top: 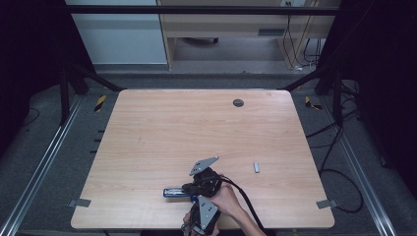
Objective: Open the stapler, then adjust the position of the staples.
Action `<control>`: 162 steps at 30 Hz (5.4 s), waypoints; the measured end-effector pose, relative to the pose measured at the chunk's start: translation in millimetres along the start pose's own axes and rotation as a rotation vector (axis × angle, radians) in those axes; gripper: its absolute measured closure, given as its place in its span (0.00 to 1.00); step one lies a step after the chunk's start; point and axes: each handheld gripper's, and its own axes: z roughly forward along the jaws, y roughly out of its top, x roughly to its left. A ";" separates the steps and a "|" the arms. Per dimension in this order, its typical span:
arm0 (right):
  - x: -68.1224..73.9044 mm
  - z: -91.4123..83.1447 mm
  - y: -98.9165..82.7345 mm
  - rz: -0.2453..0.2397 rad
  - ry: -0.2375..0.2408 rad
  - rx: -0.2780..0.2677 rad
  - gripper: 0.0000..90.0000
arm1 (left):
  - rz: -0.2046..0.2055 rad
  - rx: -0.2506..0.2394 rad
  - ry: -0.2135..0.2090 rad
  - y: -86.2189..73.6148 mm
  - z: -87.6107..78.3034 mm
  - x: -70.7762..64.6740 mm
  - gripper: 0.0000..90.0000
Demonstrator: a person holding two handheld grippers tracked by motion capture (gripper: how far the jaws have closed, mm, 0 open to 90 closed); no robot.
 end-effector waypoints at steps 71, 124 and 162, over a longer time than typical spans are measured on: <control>-66.0 -138.6 -67.1 0.179 -0.527 -0.182 0.53 | 0.045 0.097 -0.100 106.9 -18.7 114.2 0.59; -112.9 -131.5 -98.2 0.390 -0.634 -0.067 0.61 | -0.050 0.176 0.156 39.8 -75.9 240.4 0.45; -118.3 -122.1 -99.6 0.389 -0.592 0.010 0.87 | -0.066 0.221 0.148 38.6 -72.0 242.1 0.46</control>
